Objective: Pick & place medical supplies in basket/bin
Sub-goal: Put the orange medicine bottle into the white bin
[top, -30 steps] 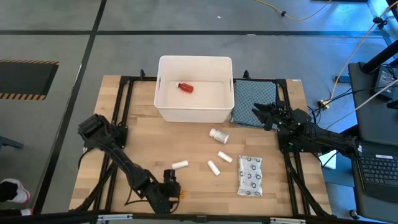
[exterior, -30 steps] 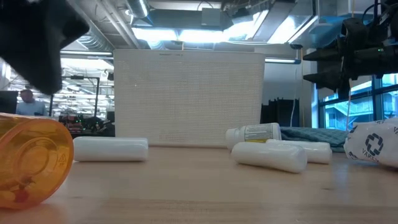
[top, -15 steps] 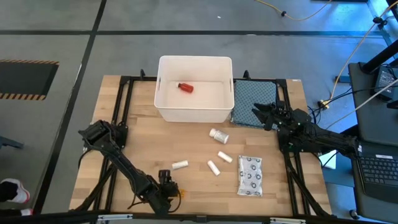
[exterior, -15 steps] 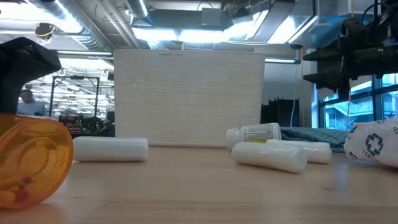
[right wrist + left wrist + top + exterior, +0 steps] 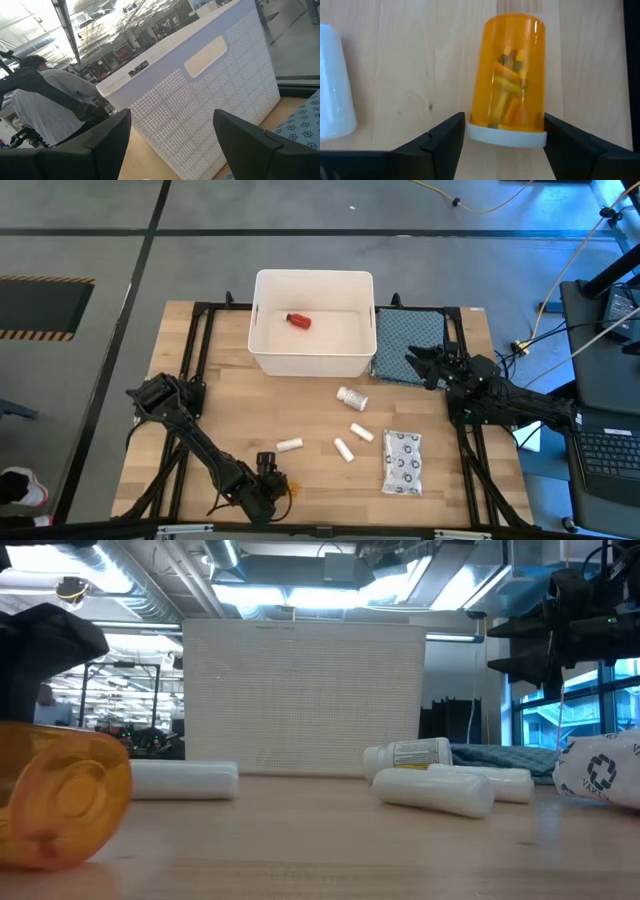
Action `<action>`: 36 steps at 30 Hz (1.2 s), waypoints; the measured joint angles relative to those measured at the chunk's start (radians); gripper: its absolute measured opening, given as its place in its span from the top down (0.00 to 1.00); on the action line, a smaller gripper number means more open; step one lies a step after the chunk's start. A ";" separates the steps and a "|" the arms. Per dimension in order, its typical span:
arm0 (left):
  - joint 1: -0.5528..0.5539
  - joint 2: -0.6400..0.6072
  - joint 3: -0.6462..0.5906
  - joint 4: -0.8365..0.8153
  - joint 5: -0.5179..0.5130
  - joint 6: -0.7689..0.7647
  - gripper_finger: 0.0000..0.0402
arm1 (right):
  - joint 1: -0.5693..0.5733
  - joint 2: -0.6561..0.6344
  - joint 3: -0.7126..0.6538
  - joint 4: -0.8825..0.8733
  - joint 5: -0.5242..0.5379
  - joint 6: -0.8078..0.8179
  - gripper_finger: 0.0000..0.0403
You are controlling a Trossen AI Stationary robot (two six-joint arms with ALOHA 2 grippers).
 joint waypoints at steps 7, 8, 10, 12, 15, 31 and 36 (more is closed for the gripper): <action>0.001 0.000 0.000 -0.001 -0.022 -0.032 0.50 | 0.000 0.000 0.000 0.000 0.000 0.000 0.29; 0.001 -0.001 0.000 -0.002 -0.021 -0.033 0.50 | 0.000 0.000 0.000 0.000 0.000 0.000 0.29; 0.001 -0.008 0.003 -0.008 -0.019 -0.035 0.50 | 0.000 0.000 0.000 0.000 0.000 0.000 0.29; 0.003 -0.026 0.017 -0.007 -0.022 -0.035 0.49 | 0.000 0.000 0.000 0.000 0.000 0.000 0.29; 0.022 -0.074 0.045 -0.006 -0.026 -0.035 0.48 | 0.000 0.000 0.000 0.000 0.000 0.001 0.29; 0.453 -0.432 0.195 -0.095 -0.179 0.432 0.48 | 0.000 0.000 0.000 0.000 -0.001 0.006 0.29; 0.656 -0.495 0.205 -0.091 -0.156 0.600 0.48 | 0.000 0.000 0.000 -0.001 -0.002 0.003 0.29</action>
